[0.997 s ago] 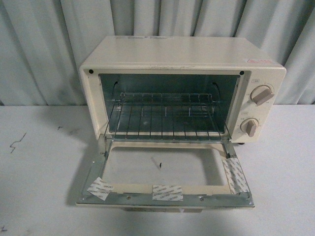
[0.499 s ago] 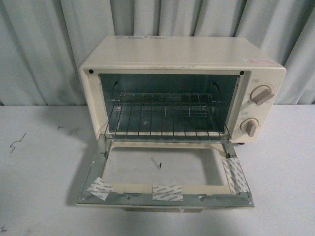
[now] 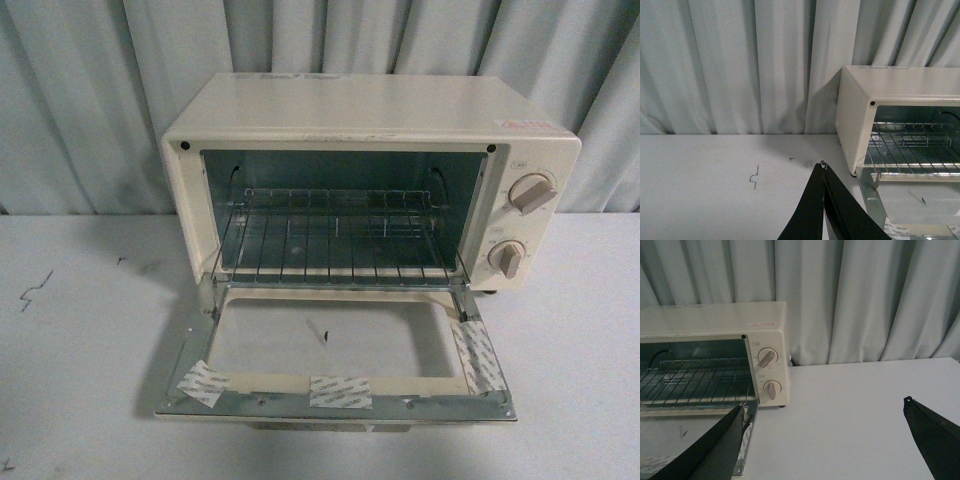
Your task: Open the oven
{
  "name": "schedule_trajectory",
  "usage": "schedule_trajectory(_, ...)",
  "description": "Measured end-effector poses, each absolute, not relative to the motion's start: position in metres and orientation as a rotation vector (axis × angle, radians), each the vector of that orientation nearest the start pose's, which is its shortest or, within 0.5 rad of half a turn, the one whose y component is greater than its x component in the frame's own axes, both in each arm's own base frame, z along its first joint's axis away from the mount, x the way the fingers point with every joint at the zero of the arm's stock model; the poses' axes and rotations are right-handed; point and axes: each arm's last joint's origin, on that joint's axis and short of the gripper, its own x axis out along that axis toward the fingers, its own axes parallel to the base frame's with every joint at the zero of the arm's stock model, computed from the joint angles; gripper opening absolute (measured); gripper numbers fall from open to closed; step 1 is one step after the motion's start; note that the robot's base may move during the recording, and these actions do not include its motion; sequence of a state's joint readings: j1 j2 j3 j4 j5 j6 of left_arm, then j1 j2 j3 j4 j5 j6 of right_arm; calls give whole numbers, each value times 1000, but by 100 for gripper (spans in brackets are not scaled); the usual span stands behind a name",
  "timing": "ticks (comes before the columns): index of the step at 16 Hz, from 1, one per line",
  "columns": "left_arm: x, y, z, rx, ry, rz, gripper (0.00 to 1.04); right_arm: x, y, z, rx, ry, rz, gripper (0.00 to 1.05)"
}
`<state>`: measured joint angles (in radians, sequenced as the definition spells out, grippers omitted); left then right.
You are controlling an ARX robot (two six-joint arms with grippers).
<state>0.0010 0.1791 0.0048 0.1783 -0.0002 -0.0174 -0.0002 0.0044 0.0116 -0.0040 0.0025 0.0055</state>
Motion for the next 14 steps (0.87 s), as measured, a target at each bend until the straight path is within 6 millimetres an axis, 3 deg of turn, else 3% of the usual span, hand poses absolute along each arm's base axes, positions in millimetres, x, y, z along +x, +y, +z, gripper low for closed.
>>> schedule_trajectory(6,98,0,165,-17,4,1,2,97,0,167,6,-4,-2,98)
schedule_trajectory(7,98,0,165,-17,4,1,7,97,0,167,6,-4,-2,98)
schedule_trajectory(13,98,0,165,-17,5,1,92,97,0,167,6,-4,-2,98)
schedule_trajectory(14,98,0,165,-17,5,1,100,97,0,167,6,-4,-2,98)
